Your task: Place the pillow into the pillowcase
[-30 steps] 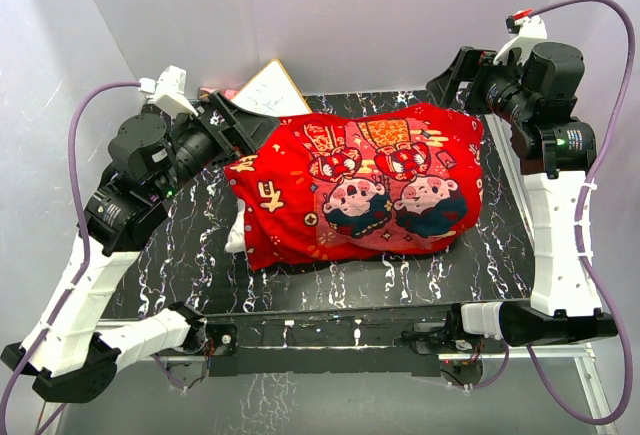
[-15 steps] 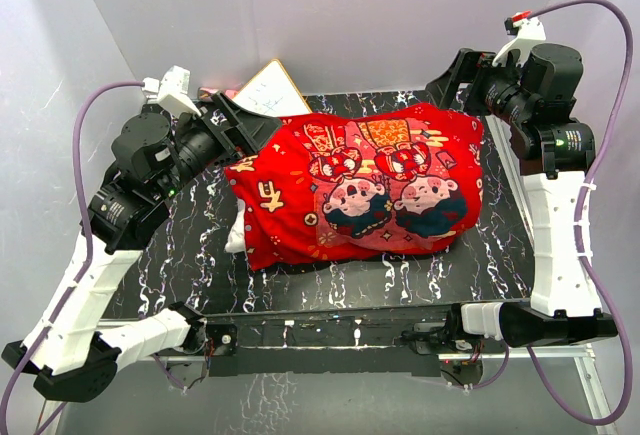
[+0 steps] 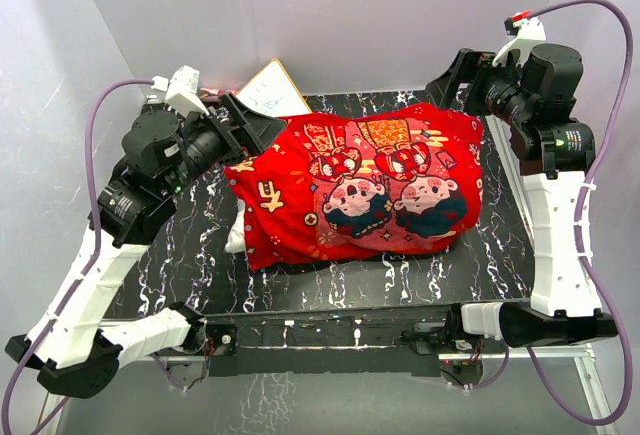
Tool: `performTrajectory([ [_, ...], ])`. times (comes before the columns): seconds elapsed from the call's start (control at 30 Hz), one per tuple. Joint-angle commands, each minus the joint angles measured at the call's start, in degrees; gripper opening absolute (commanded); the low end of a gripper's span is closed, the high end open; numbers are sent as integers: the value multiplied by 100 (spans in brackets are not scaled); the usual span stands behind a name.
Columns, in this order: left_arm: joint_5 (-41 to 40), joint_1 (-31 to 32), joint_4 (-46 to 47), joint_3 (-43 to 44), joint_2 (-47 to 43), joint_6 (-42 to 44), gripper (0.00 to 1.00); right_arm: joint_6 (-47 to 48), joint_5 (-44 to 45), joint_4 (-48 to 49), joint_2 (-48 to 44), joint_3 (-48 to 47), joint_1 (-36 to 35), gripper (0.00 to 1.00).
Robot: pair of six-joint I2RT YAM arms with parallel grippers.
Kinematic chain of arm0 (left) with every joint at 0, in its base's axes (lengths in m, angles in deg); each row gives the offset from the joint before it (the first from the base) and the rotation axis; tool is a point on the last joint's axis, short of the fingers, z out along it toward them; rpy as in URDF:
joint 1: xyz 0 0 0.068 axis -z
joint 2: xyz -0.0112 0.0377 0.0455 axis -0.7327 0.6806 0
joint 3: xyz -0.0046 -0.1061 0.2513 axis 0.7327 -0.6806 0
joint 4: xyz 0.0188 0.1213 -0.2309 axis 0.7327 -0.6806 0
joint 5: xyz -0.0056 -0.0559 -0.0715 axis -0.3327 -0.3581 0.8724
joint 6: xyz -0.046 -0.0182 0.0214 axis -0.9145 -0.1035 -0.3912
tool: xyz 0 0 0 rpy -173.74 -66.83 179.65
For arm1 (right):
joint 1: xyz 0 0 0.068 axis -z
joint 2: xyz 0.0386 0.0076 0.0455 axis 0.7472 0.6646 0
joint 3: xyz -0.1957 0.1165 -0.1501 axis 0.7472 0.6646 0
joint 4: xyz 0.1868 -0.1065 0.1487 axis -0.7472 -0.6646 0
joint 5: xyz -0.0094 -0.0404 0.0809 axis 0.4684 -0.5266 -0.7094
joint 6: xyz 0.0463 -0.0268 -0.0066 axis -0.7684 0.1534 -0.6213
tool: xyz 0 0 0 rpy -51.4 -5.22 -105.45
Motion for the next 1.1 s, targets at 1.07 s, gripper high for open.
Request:
performTrajectory([
  [1.07,378,-34,-33,843,764,620,97,156,119,506,107,-130,34,98],
])
